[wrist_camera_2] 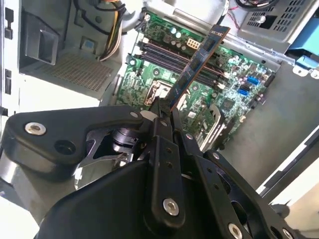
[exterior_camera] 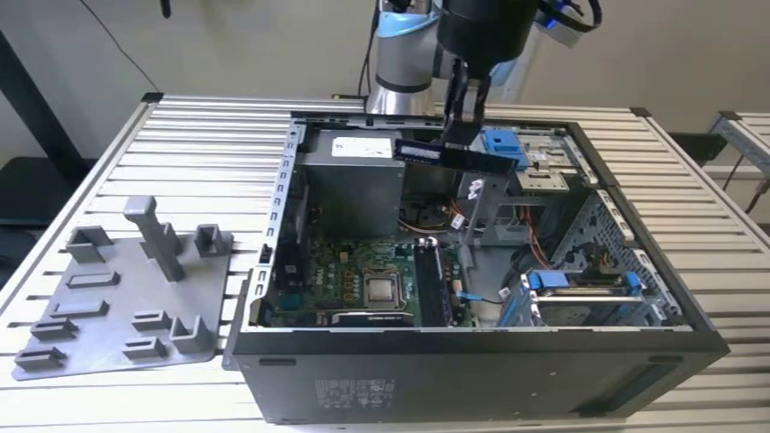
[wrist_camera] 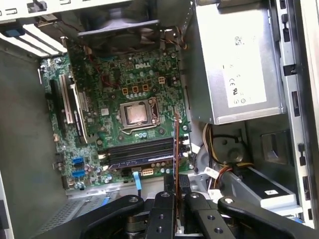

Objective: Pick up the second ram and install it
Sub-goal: 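Insert the second ram into the second slot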

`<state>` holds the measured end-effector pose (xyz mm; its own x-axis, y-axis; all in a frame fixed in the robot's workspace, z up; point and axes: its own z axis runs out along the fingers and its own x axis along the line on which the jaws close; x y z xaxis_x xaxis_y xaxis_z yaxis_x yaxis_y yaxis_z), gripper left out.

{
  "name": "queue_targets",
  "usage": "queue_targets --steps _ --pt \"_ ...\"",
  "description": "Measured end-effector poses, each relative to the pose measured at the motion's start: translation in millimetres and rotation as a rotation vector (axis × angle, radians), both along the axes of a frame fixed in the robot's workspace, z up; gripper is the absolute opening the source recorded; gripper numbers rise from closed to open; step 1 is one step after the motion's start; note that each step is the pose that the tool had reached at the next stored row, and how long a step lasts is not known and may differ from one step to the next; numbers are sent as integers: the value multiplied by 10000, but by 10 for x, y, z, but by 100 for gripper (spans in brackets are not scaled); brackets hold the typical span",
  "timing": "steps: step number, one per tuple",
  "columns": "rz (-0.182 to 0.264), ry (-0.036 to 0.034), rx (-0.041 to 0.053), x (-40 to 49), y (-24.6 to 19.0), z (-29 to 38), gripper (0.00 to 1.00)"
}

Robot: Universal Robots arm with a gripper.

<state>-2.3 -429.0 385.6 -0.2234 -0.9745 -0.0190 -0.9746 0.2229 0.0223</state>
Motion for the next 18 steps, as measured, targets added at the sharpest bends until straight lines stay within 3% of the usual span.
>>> queue_targets --steps 18 --pt "-2957 0 0 0 0 -16 14"
